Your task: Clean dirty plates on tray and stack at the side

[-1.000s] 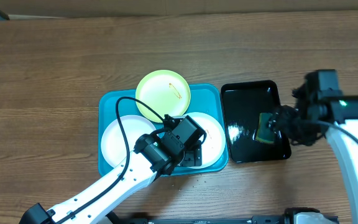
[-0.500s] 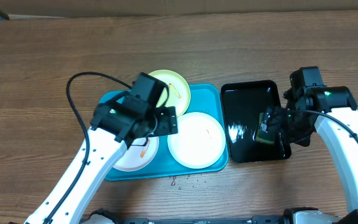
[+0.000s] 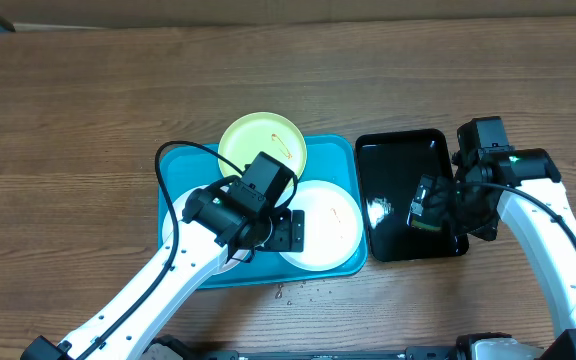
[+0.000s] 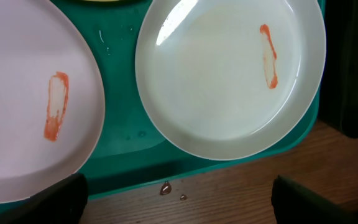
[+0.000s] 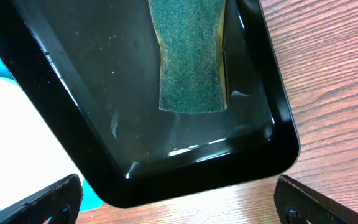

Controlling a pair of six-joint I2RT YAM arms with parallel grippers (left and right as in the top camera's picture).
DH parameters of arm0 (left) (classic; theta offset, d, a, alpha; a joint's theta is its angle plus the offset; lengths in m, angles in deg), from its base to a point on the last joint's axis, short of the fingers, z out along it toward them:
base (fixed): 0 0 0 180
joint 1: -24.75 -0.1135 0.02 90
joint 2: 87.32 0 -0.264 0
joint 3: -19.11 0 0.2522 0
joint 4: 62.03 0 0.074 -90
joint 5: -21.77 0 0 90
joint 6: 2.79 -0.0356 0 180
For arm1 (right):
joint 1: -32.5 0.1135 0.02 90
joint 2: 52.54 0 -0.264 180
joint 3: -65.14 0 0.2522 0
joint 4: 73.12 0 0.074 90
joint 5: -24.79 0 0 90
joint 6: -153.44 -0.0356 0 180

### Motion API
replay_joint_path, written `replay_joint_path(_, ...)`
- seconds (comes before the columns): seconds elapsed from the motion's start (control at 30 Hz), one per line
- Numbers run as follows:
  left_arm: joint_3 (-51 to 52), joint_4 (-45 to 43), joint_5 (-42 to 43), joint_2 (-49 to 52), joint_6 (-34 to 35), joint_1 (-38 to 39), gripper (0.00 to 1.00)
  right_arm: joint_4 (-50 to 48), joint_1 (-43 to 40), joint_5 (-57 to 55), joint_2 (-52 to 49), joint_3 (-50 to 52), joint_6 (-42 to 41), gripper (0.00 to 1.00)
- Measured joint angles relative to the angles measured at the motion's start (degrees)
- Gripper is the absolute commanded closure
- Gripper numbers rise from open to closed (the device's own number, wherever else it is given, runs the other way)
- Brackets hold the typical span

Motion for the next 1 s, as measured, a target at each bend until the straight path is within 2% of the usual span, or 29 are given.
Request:
replay_joint_path(0.1,0.0,0.17,0.0,0.0,-0.02,0.0,0.0,-0.04,0.0,0.0,0.0,0.0,0.0,0.0)
replay_joint_path(1.0,0.0,-0.48,-0.02,0.0,1.31,0.0,0.0,-0.04,0.0,0.0,0.0,0.0,0.0,0.0)
